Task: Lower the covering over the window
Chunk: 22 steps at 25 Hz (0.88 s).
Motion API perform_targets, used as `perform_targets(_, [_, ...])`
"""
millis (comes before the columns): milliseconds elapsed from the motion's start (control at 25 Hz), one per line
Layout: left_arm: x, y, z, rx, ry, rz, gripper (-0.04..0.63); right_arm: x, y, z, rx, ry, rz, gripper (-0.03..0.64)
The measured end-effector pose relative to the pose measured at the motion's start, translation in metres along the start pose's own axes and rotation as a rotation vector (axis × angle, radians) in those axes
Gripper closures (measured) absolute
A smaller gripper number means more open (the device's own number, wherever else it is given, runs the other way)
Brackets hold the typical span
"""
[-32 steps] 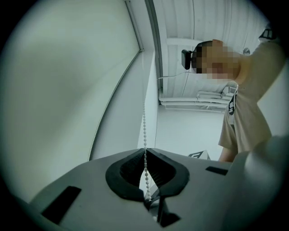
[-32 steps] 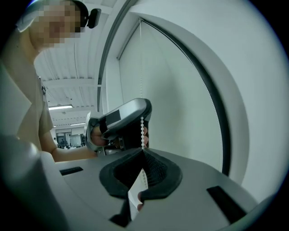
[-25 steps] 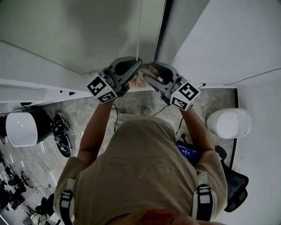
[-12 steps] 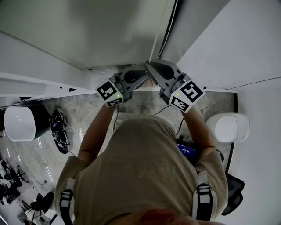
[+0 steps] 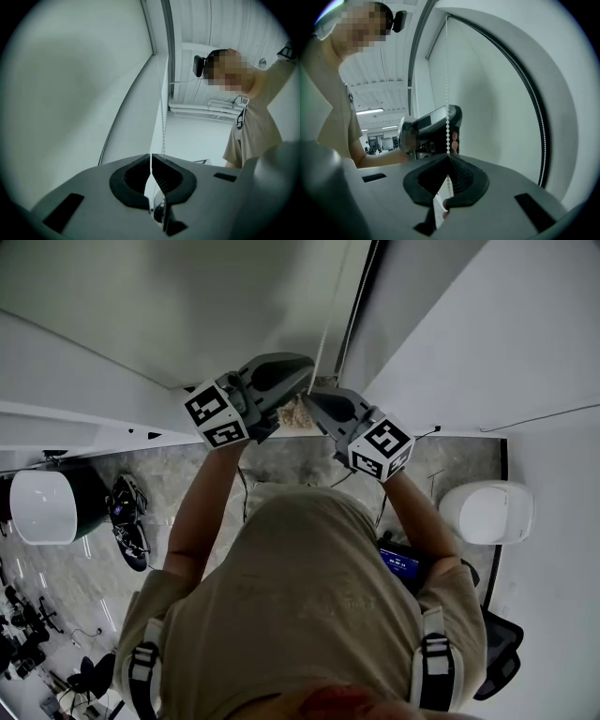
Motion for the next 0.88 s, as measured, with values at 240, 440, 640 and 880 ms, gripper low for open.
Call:
perform_targets(240, [-0.009,0.006,0.013,0.14,-0.034,0.063,0.466,0.002,-0.007,0.019,0.049,0.057,0.021,0.607])
perform_targets(440, [0.002,0.019,0.007,0.063,-0.013,0.008,0.49,0.005,-0.009,0.018,0.041,0.057,0.031,0.607])
perform_targets(640, [0.003,0.017,0.008,0.04,0.047,-0.015,0.571,0.005,-0.006,0.013,0.022,0.065,-0.002,0.607])
perform_targets(880, [0.005,0.005,0.008,-0.006,0.083,0.005,0.571,-0.017,-0.025,0.021,-0.008,0.004,0.1,0.471])
Point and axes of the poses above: the fingertips, and each gripper's own axes: y forward along the fingers, z to its right, x out of its underside, the point moved 6 cm from there along -y, backward along the fingers, and after that the axes turned 6 degrees about x, right-handed, at the moved point
